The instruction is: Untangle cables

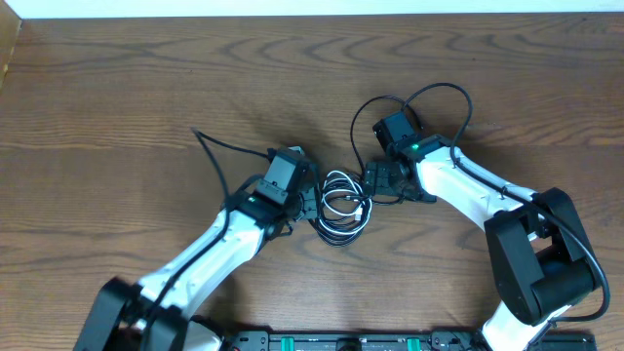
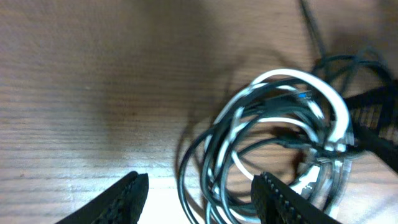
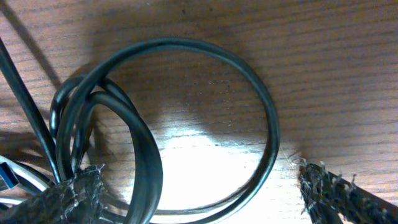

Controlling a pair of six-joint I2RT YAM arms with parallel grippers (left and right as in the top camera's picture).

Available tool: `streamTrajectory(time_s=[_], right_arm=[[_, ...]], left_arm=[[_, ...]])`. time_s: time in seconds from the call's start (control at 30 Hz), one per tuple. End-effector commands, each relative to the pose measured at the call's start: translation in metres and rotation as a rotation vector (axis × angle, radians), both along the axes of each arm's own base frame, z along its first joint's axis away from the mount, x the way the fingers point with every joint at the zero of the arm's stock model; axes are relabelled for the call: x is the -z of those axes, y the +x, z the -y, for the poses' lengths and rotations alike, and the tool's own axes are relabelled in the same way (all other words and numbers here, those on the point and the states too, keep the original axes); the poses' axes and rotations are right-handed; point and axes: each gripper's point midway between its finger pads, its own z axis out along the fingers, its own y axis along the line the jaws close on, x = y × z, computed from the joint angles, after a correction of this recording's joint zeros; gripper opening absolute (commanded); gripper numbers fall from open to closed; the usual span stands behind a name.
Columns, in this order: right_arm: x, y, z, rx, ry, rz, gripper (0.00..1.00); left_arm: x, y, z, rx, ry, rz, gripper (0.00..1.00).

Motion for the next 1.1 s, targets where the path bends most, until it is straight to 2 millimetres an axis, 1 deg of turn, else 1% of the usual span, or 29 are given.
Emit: streamTrajectory(time_s=[0.0,0.03,0.2,0.3,0.37,0.53,0.7,0.73,0.8,0.87,1.0,1.07], right_arm=[[0.002,-0.006,-0.008,-0.015,0.006,-0.011,0.99],[0.002,-0.006,-0.008,-0.016,0.006,-0.011,0.99],[0.002,-0.007,-0.009,-0.018,0.006,-0.012,0.99],[0.002,-0.007,-0.009,-0.018,0.006,-0.013,0.99],[0.002,-0.007,-0.010,-0.019,0.011,-0.016,0.99],[0.000,-0.010,-0.025,-0.038,0.096,-0.039,0.99],[0.000,-0.008,-0.024,-0.053,0.088,-0.029,0.99],[-0.001,-0.007,-0.024,-0.052,0.090,-0.027,0.99],[-0.008,-0.004,-0.026,-0.050,0.105,-0.022,0.95],[-0.019,0.000,-0.027,-0.046,0.111,-0.014,0.94],[-0.048,0.006,-0.028,-0.089,0.113,0.013,0.96],[-0.061,0.010,-0.028,-0.093,0.120,0.039,0.99]], left_arm=[[0.022,0.000,-0.003,-0.075,0.006,-0.066,0.59],[0.029,0.000,-0.002,-0.084,0.007,-0.082,0.59],[0.044,0.000,-0.002,-0.083,0.021,-0.106,0.58],[0.046,-0.001,-0.002,-0.083,0.025,-0.111,0.57],[0.046,-0.001,-0.002,-0.083,0.025,-0.110,0.54],[0.046,-0.002,-0.003,-0.083,0.027,-0.115,0.54],[0.053,-0.018,-0.012,-0.084,0.072,-0.186,0.54],[0.053,-0.018,-0.012,-0.084,0.072,-0.186,0.54],[0.052,-0.013,-0.010,-0.085,0.060,-0.165,0.54],[0.050,-0.009,-0.008,-0.085,0.050,-0.149,0.54],[0.049,-0.008,-0.007,-0.085,0.045,-0.142,0.54],[0.049,-0.008,-0.007,-0.085,0.046,-0.143,0.54]])
